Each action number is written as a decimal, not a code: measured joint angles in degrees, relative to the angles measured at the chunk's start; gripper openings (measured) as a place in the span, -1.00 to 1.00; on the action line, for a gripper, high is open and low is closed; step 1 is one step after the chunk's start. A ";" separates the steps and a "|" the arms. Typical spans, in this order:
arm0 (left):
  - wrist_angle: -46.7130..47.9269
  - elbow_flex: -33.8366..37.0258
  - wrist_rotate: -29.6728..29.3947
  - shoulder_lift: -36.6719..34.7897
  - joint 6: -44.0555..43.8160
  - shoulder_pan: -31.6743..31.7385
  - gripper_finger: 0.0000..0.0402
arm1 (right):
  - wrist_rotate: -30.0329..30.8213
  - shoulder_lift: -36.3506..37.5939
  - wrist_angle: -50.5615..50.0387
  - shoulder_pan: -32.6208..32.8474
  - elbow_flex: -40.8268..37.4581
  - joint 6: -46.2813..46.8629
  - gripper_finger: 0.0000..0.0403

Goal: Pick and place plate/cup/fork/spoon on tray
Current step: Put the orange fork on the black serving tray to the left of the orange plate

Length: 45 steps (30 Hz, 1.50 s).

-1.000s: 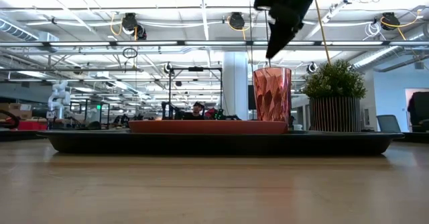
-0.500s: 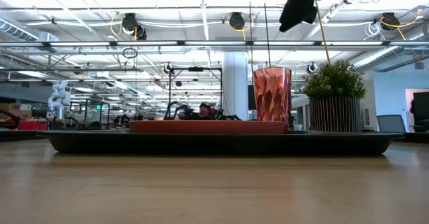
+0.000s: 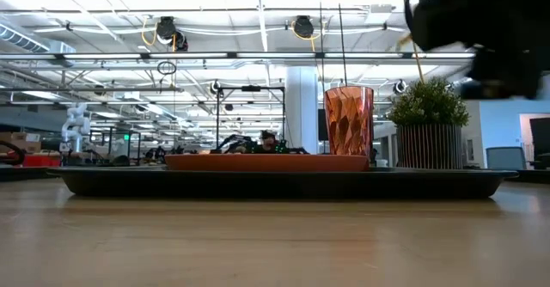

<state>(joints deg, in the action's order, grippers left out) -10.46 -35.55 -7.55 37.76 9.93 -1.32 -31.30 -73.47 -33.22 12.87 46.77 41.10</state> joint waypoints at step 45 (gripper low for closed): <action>-5.46 0.00 1.03 19.46 -18.14 -2.23 -0.40 | 25.25 0.78 12.82 37.98 -9.01 27.21 -0.37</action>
<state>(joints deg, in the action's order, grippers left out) -15.92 -35.55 -6.52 57.22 -8.21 -3.55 -6.05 -72.69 -20.40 50.84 37.76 68.31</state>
